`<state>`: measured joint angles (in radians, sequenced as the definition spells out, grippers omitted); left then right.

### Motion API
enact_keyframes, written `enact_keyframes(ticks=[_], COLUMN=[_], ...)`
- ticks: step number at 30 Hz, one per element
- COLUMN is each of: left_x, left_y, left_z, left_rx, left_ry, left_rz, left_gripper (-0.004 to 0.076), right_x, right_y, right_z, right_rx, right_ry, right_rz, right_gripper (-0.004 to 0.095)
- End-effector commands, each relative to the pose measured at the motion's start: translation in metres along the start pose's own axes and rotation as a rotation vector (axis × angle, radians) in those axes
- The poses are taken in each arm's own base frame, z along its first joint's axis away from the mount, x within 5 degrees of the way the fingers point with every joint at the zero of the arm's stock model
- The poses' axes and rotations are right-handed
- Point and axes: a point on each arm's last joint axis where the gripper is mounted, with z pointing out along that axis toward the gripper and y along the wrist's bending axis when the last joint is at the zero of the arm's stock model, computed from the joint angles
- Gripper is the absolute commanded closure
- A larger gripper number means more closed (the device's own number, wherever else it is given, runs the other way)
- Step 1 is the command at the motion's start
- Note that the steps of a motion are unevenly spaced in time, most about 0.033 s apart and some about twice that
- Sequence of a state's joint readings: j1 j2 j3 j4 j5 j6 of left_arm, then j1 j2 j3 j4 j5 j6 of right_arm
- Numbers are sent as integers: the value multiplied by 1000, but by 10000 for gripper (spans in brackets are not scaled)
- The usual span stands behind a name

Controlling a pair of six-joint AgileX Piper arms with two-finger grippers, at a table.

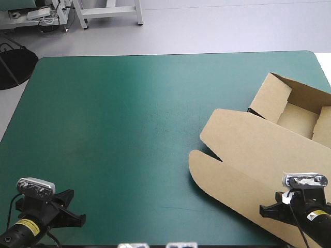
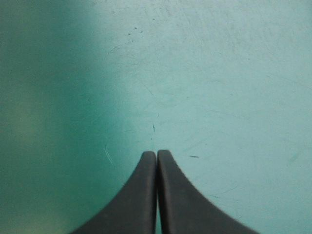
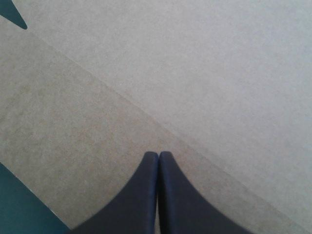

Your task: Fold the box

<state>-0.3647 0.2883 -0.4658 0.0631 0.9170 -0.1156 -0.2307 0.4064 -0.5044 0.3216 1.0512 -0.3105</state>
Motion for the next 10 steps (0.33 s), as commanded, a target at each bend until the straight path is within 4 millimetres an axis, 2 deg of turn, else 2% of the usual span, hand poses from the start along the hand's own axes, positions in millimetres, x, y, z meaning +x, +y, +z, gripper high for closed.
enact_keyframes(ticks=[1, 10], left_x=[-11, -11], left_y=[-1, -1], left_z=[-4, -4], left_rx=[12, 14], left_ry=[-70, -70], left_rz=[1, 0], left_gripper=[733, 732], right_x=[-10, -10], right_y=[0, 0], right_z=[-5, -5], right_rx=[3, 3], right_ry=[-73, -73], right_rz=[-6, -2], right_gripper=[926, 926])
